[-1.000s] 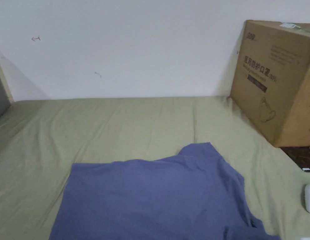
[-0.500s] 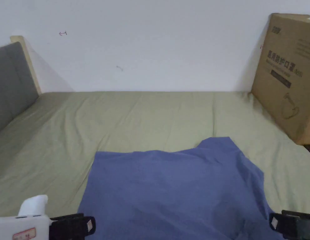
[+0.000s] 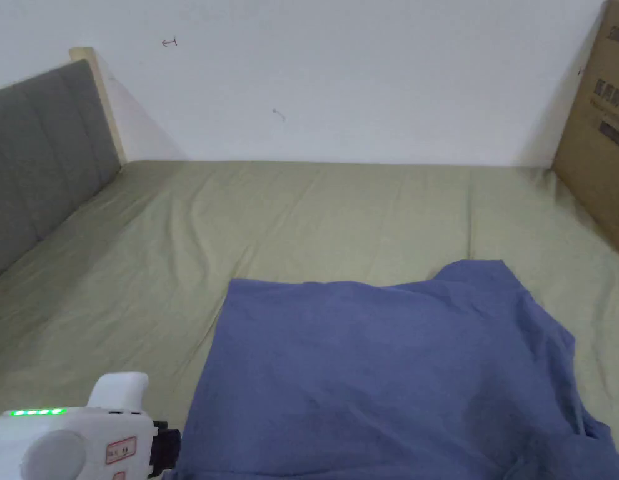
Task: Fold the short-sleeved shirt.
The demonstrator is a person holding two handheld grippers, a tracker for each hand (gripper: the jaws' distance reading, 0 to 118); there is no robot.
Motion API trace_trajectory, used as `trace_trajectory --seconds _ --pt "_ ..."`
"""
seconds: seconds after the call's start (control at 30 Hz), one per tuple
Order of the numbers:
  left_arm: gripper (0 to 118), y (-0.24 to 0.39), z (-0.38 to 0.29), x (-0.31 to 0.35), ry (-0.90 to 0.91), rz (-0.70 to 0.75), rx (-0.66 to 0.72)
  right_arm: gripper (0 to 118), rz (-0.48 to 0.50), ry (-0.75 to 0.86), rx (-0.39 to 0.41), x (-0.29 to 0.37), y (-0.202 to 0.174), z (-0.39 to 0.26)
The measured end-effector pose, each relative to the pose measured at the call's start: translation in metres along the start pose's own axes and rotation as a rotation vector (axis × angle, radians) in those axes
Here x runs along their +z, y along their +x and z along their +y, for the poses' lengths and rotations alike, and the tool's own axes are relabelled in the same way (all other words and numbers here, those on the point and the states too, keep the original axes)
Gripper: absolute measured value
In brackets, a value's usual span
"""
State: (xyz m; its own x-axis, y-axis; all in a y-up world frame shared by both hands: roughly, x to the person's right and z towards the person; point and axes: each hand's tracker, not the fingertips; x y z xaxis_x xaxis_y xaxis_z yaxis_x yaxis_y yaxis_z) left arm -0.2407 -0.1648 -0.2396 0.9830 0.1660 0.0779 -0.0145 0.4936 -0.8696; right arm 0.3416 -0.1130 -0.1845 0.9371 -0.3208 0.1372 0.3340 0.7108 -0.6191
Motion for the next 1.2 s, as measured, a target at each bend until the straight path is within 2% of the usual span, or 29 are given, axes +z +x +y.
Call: trace_trajectory --seconds 0.03,0.1,0.13,0.17,0.2,0.23,0.27,0.37,0.4,0.43,0.47,0.57,0.73,0.77,0.8,0.83,0.87,1.0,1.07,1.13,1.2 --pt "0 -0.006 -0.006 -0.009 -0.049 0.014 0.003 0 0.001 -0.01 -0.001 -0.002 0.001 -0.001" --pt "4 -0.009 -0.015 -0.021 -0.019 0.017 0.024 0 -0.001 -0.028 -0.001 -0.007 0.006 -0.003" --pt "15 -0.013 -0.018 -0.028 -0.007 0.022 0.048 0 -0.002 -0.037 -0.001 -0.009 0.006 -0.007" --pt "38 -0.018 -0.019 -0.036 -0.014 0.021 0.053 0 -0.001 -0.05 -0.004 -0.012 0.008 -0.009" --pt "79 -0.02 -0.02 -0.044 -0.041 0.013 0.057 0 -0.003 -0.06 -0.01 -0.014 0.011 -0.01" --pt "103 -0.027 -0.021 -0.06 -0.074 0.026 0.051 0 -0.006 -0.075 -0.02 -0.016 0.013 -0.011" --pt "113 -0.027 -0.022 -0.067 -0.094 0.04 0.046 0 -0.006 -0.085 -0.028 -0.017 0.013 -0.016" --pt "110 -0.024 -0.022 -0.081 -0.089 0.038 0.015 0 -0.006 -0.107 -0.043 -0.021 0.019 -0.019" --pt "90 -0.022 -0.021 -0.084 -0.115 0.033 0.002 0 -0.012 -0.114 -0.039 -0.02 0.018 -0.023" --pt "50 -0.019 -0.02 -0.083 -0.108 0.032 -0.01 0 -0.023 -0.121 -0.035 -0.021 0.02 -0.024" --pt "5 -0.015 -0.019 -0.082 -0.094 0.036 -0.04 0 -0.035 -0.126 -0.029 -0.022 0.022 -0.025" --pt "3 0.007 -0.02 -0.063 -0.047 0.054 -0.116 0 -0.063 -0.147 -0.008 -0.018 0.02 -0.032" --pt "3 0.017 -0.018 -0.043 0.003 0.039 -0.14 2 -0.124 -0.265 0.044 -0.026 0.032 -0.041" --pt "3 0.019 -0.018 -0.035 0.012 0.033 -0.132 21 -0.138 -0.287 0.065 -0.03 0.036 -0.044" --pt "3 0.017 -0.016 -0.032 0.027 0.028 -0.115 71 -0.154 -0.329 0.077 -0.038 0.047 -0.046" --pt "3 0.015 -0.014 -0.029 0.036 0.015 -0.097 103 -0.176 -0.379 0.091 -0.045 0.052 -0.05" --pt "3 0.011 -0.013 -0.028 0.047 0.005 -0.075 114 -0.189 -0.401 0.094 -0.05 0.057 -0.054" --pt "3 0.006 -0.009 -0.027 0.05 -0.003 -0.055 112 -0.231 -0.494 0.095 -0.072 0.078 -0.067" --pt "3 0.015 -0.012 -0.023 0.037 0.019 -0.073 103 -0.22 -0.534 0.122 -0.077 0.079 -0.075" --pt "3 0.015 -0.013 -0.026 0.016 0.018 -0.076 69 -0.22 -0.575 0.182 -0.082 0.073 -0.081" --pt "3 0.014 -0.014 -0.028 0.005 0.013 -0.073 34 -0.159 -0.576 0.169 -0.081 0.069 -0.084"
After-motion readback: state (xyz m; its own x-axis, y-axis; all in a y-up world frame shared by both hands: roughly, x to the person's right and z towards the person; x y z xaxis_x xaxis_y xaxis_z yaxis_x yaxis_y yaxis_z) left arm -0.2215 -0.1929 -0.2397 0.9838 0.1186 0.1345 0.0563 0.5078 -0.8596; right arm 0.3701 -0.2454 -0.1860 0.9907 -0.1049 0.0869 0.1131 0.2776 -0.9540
